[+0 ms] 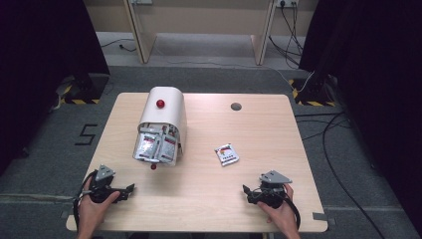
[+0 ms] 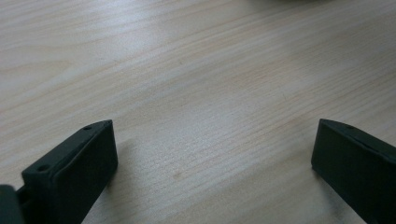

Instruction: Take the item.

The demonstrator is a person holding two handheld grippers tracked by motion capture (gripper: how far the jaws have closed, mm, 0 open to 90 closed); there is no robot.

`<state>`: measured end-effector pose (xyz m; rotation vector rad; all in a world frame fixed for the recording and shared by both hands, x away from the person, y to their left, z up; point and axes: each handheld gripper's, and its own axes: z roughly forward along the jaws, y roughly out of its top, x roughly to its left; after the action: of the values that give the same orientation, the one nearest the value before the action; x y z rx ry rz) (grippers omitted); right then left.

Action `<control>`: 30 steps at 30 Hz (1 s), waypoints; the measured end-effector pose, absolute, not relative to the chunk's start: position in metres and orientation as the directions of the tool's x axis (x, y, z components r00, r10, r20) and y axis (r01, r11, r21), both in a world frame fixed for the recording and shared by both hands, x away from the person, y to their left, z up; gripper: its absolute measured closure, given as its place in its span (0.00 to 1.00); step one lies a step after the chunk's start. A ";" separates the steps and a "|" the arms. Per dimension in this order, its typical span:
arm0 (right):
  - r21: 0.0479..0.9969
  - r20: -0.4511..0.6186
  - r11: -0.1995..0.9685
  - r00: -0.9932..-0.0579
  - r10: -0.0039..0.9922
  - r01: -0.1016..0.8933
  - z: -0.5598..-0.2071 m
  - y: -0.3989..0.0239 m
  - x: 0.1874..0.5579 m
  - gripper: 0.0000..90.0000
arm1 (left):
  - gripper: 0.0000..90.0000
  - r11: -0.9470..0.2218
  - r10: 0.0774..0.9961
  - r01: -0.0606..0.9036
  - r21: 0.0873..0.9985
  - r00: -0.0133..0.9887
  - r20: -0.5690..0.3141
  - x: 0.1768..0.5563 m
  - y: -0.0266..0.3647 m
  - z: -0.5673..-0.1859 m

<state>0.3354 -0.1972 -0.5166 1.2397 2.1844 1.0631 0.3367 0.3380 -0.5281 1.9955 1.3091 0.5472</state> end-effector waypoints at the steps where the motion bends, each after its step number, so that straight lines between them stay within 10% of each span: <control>1: 0.777 0.020 0.312 -0.517 0.856 0.547 -0.517 -0.198 0.334 0.19 | 0.00 -0.263 0.914 0.628 0.732 0.406 -0.020 0.337 0.338 -0.528; 30: 0.734 -0.026 0.358 -0.503 0.864 0.578 -0.519 -0.204 0.305 0.19 | 0.00 -0.265 0.914 0.629 0.731 0.406 -0.019 0.336 0.338 -0.528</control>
<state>0.3051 -0.2039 -0.5190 1.2577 2.2158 0.9493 0.3362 0.3381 -0.5281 1.9971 1.3092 0.5468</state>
